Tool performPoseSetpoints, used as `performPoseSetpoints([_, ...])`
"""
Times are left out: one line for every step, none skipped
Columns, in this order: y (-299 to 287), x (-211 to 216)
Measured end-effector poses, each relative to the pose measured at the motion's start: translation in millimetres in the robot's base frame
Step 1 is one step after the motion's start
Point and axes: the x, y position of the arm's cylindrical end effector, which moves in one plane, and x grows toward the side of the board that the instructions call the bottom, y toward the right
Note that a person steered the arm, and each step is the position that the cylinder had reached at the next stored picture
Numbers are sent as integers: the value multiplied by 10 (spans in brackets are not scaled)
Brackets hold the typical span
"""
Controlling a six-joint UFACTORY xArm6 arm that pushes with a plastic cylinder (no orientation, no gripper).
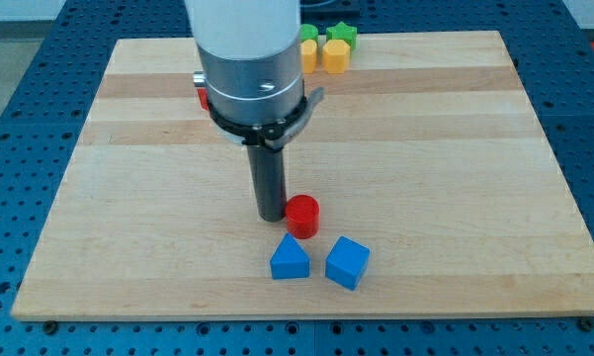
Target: Move the red star top right to the blue triangle
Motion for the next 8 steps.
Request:
performPoseSetpoints([137,18])
performPoseSetpoints([217,18])
performPoseSetpoints([203,-21])
performPoseSetpoints([-18,-190])
performPoseSetpoints([-369,-404])
performPoseSetpoints([-757,-664])
performPoseSetpoints([-1064,-915])
performPoseSetpoints([-1275,-1198])
